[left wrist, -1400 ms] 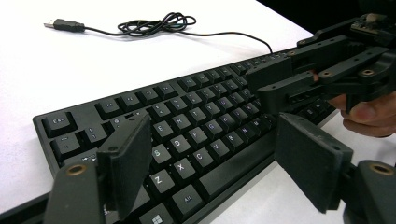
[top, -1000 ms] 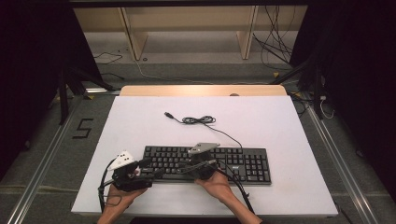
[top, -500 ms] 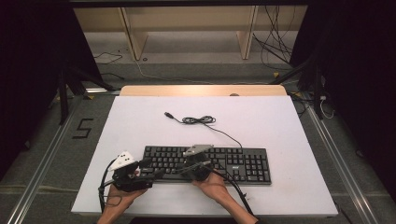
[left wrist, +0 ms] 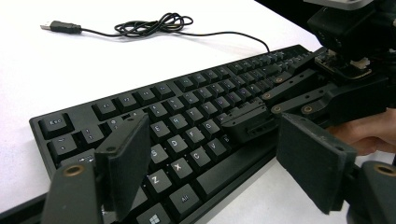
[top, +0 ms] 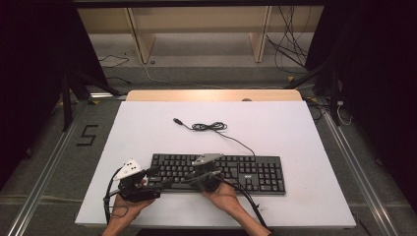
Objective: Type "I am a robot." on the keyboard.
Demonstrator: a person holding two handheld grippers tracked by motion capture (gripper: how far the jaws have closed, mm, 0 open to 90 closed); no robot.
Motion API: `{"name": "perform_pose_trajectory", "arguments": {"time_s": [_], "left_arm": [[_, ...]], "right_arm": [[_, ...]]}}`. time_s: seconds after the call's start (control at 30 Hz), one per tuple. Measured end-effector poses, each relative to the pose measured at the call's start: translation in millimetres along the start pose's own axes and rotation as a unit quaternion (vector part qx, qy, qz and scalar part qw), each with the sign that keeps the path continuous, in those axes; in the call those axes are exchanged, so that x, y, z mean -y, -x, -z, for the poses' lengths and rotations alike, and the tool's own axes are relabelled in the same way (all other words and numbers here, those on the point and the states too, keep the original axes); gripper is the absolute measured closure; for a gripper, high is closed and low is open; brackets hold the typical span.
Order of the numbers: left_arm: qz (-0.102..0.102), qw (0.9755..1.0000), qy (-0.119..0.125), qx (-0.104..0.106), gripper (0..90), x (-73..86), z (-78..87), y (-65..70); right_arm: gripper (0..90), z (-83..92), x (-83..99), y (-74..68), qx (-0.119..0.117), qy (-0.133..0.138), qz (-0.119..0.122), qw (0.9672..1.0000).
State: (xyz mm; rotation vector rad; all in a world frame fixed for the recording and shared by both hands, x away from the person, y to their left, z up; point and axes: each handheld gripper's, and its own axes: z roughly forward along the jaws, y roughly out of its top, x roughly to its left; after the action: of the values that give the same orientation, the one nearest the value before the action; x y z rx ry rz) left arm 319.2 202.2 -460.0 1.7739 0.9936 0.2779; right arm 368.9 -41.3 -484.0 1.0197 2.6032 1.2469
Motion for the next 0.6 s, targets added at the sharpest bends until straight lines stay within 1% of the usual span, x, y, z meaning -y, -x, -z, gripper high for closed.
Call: {"name": "perform_pose_trajectory", "arguments": {"time_s": [0.13,0.17,0.2,0.23,0.27,0.3,0.33,0.37,0.43,0.47,0.5,0.6], "left_arm": [[-0.001,1.0000,0.001,0.000,25.9,-0.1,0.5,-0.1],[-0.001,1.0000,0.001,0.000,25.9,-0.1,0.6,-0.1],[-0.001,1.0000,0.001,0.000,25.9,-0.1,0.6,-0.2],[-0.001,1.0000,0.002,0.000,25.9,0.1,0.4,-0.3],[-0.001,1.0000,0.001,0.000,25.9,0.2,0.3,-0.5],[-0.001,1.0000,0.002,0.000,25.9,0.2,0.3,-0.5],[-0.001,1.0000,0.002,0.000,25.8,0.2,0.3,-0.5],[-0.001,1.0000,0.003,-0.001,25.9,0.2,0.4,-0.5],[-0.001,1.0000,0.003,-0.001,25.9,0.2,0.4,-0.5],[-0.002,1.0000,0.002,-0.001,25.8,0.1,0.5,-0.5],[-0.002,1.0000,0.003,-0.001,25.9,0.2,0.4,-0.5],[-0.002,1.0000,0.003,-0.001,25.9,0.2,0.4,-0.4]], "right_arm": [[90.0,2.3,-0.8,1.0,0.000,0.004,-0.003,1.0000],[90.0,4.4,-1.5,2.0,-0.001,0.008,-0.008,0.9999],[88.0,10.5,-3.7,5.7,0.000,0.021,-0.012,0.9997],[88.0,10.5,-3.7,5.7,0.000,0.021,-0.012,0.9997],[85.3,17.8,-6.1,11.3,-0.002,0.036,-0.023,0.9991],[84.1,21.3,-7.0,14.1,-0.001,0.042,-0.027,0.9987],[84.1,21.3,-7.0,14.1,-0.001,0.042,-0.027,0.9987],[79.9,27.3,-7.9,19.2,0.004,0.050,-0.031,0.9983],[76.2,31.6,-7.6,23.1,0.009,0.052,-0.033,0.9981],[72.4,33.2,-7.3,24.6,0.011,0.052,-0.034,0.9980],[72.4,33.2,-7.3,24.6,0.011,0.052,-0.034,0.9980],[61.4,39.3,-6.2,29.7,0.014,0.053,-0.034,0.9980]]}}
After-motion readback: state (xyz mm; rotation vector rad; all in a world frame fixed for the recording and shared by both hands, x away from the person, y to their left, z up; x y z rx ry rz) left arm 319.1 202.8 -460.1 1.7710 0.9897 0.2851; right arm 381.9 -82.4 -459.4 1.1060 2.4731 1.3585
